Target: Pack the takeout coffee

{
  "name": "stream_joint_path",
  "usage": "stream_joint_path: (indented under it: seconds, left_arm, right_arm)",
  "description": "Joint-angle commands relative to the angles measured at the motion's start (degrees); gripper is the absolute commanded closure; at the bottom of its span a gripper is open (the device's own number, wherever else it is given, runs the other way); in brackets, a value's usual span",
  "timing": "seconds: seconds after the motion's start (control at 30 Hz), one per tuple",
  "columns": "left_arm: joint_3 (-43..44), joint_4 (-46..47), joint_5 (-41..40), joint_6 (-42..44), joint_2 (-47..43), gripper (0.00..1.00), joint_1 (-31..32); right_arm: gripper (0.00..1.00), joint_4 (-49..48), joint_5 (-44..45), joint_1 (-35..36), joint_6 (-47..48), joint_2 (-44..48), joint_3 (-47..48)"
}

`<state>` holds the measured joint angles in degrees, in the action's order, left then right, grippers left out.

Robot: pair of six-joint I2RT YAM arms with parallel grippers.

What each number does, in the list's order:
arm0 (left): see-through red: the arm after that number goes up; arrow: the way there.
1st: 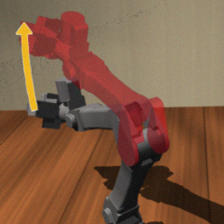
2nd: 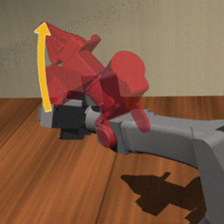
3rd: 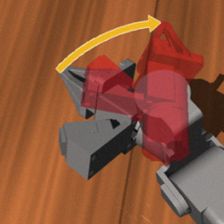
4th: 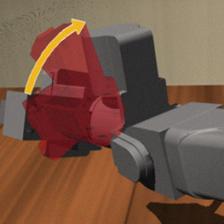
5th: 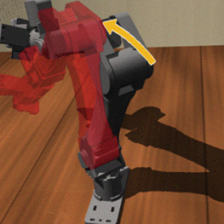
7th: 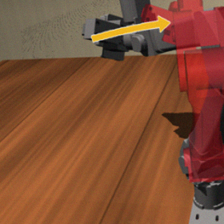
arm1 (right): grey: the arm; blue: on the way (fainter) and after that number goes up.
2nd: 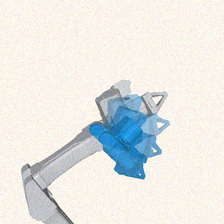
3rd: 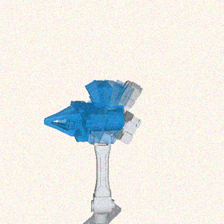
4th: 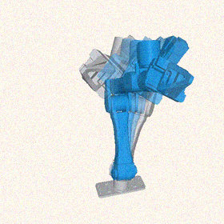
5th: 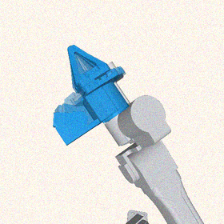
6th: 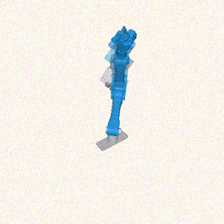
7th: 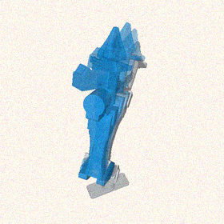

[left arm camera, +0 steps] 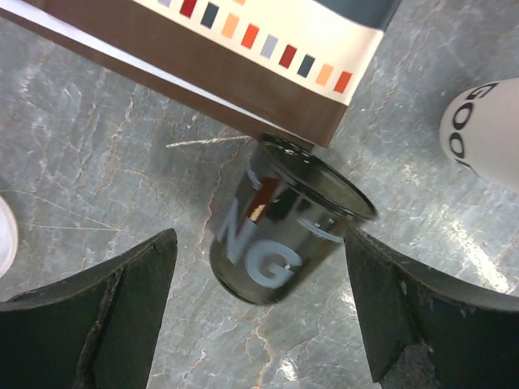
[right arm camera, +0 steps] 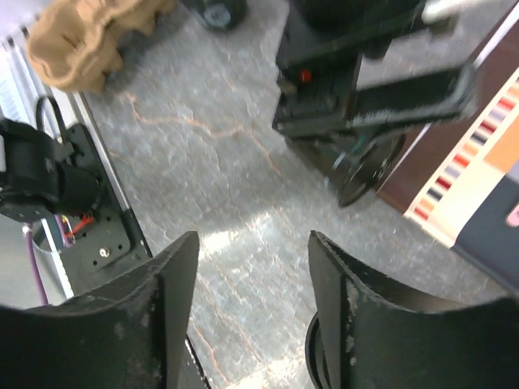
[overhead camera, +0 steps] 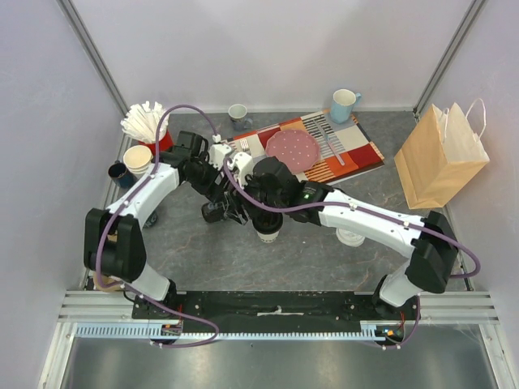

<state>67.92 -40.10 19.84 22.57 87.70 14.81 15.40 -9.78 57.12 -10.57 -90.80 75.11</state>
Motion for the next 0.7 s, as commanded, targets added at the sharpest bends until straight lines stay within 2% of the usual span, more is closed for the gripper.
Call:
stream_joint_path:
  seconds: [0.0, 0.17, 0.3, 0.4, 0.5, 0.67]
  left_arm:
    - [-0.2, 3.4, -2.2, 3.8, 2.0, 0.09, 0.0]
    - [-4.2, 3.7, 0.7, 6.3, 0.0, 0.09, 0.0]
    - [-6.6, 3.4, 1.1, 5.5, 0.3, 0.18, -0.7]
    - [-6.7, 2.4, 2.5, 4.2, 0.1, 0.20, -2.1]
    - [-6.9, 1.7, 5.8, 3.6, -1.6, 0.20, -4.1]
    - [-6.8, 0.0, 6.7, 3.1, -5.3, 0.19, -6.8]
  right_arm:
    - [0.34, -4.4, -0.4, -1.7, 0.0, 2.9, 2.6]
    - [0.28, -5.7, -2.1, -4.7, -2.1, 1.3, 2.1]
    - [0.28, -8.3, -5.5, -5.2, -4.5, -3.2, 2.5]
    - [0.30, -8.8, -6.9, -5.2, -6.0, -6.6, 4.2]
    - [0.32, -7.9, -4.3, -4.0, -6.5, -10.3, 5.8]
    - [0.35, -7.4, 0.9, -3.3, -8.9, -16.4, 8.4]
